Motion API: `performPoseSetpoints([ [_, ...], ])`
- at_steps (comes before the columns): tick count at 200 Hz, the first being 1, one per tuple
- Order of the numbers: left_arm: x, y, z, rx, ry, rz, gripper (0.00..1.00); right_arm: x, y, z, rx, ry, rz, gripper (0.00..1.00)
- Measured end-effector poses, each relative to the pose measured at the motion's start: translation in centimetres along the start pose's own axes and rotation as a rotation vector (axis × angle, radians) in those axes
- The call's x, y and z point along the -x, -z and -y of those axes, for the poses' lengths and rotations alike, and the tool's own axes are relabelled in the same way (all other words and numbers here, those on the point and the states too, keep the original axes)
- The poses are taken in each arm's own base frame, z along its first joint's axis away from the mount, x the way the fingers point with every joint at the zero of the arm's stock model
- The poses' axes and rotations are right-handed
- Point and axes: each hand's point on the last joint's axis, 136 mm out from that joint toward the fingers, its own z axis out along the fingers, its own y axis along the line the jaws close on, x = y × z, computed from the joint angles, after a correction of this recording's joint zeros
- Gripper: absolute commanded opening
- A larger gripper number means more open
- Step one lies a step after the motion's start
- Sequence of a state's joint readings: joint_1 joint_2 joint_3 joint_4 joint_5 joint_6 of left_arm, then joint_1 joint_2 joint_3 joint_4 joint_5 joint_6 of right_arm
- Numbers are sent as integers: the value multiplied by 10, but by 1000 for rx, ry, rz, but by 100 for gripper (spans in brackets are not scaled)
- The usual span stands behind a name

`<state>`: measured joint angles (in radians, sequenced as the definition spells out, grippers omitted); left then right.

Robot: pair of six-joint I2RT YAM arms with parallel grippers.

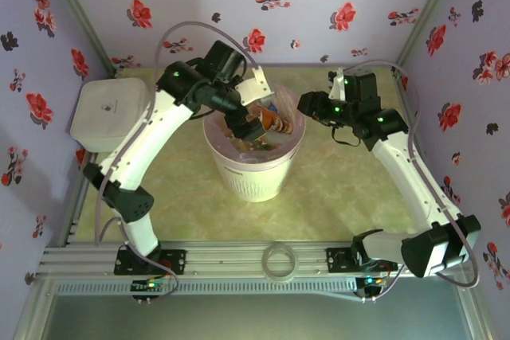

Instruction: Put the plastic bottles in the bin

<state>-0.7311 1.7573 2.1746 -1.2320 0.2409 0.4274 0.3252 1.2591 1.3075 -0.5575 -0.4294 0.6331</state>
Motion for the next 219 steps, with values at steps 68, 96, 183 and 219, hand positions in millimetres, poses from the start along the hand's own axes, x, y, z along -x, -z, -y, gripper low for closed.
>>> performPoseSetpoints([
  [68,-12,84,-39,224,211,269,100,29,40,-34,62,93,124,87],
  [96,-50,117,-71,392,388,346,100,49,61,-21,13,114,221,99],
  [183,-293,67,-116,899,899,22,100,30,55,189,-622,84,394,99],
  [219,-366,47,-119,1073,994,-59,100,3,49,254,-809,90,408,99],
])
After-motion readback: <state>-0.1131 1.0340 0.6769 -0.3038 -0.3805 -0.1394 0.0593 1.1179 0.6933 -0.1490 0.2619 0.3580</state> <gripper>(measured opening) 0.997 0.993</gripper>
